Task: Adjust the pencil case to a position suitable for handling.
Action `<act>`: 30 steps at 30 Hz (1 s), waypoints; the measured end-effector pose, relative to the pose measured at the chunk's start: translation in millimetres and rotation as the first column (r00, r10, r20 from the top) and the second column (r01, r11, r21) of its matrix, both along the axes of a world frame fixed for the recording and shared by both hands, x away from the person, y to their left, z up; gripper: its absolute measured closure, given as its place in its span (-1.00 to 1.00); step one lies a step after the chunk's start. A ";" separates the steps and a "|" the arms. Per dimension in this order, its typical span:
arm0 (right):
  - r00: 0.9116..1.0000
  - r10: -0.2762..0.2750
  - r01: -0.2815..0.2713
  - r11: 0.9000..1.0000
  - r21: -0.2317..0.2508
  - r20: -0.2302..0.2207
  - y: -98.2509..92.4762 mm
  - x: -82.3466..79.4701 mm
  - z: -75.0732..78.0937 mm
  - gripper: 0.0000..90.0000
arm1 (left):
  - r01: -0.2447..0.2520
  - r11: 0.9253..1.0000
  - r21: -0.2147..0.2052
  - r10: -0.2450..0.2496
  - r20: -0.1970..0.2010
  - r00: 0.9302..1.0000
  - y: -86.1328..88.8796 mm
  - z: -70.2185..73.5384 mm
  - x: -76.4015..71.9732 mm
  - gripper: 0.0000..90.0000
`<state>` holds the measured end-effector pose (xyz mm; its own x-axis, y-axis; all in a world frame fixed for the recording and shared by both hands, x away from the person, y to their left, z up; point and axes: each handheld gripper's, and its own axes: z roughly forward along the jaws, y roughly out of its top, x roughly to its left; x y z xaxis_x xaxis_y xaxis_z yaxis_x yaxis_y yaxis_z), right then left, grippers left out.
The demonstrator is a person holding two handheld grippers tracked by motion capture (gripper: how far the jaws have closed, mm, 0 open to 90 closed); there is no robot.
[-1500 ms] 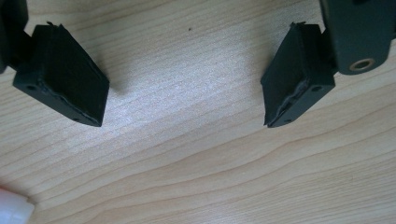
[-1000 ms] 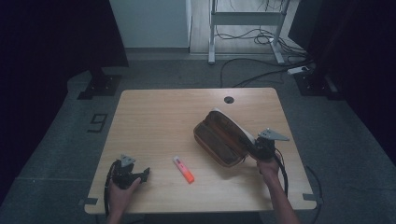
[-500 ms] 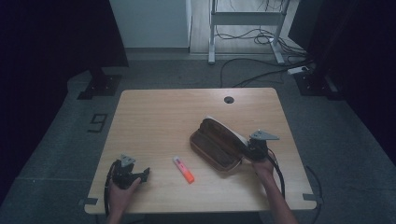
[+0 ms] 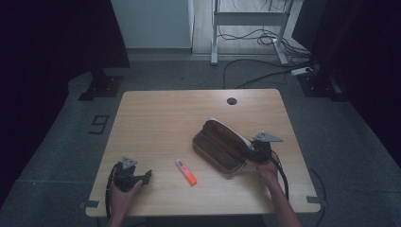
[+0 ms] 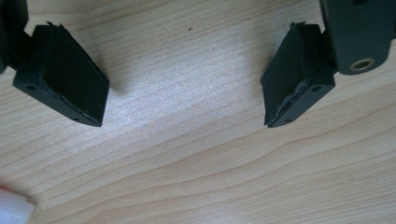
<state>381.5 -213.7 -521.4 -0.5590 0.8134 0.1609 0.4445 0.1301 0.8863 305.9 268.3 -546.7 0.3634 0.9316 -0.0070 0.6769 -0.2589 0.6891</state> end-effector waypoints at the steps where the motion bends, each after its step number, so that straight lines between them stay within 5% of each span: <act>1: 1.000 -0.011 0.011 1.000 0.001 0.008 -0.8 -1.8 2.1 -0.15 | 0.000 1.000 0.000 0.000 0.000 1.000 0.0 0.0 0.0 -0.67; 5: 0.996 -0.065 0.064 0.998 0.019 0.053 -4.9 -9.0 11.7 -0.45 | 0.000 1.000 0.000 0.000 0.000 1.000 0.0 0.0 0.0 -0.67; 14: 0.991 -0.091 0.086 0.995 0.048 0.096 -11.5 -19.4 27.5 -0.51 | 0.000 1.000 0.000 0.000 0.000 1.000 0.0 0.0 0.0 -0.67; 30: 0.989 0.015 -0.023 0.998 0.052 0.150 14.6 -42.3 52.8 -0.47 | 0.000 1.000 0.000 0.000 0.000 1.000 0.0 0.0 0.0 -0.67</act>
<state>339.1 -199.1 -468.6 -0.5954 0.7948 0.1172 0.3047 0.0884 0.9483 305.9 268.4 -546.7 0.3636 0.9315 -0.0070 0.6768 -0.2590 0.6891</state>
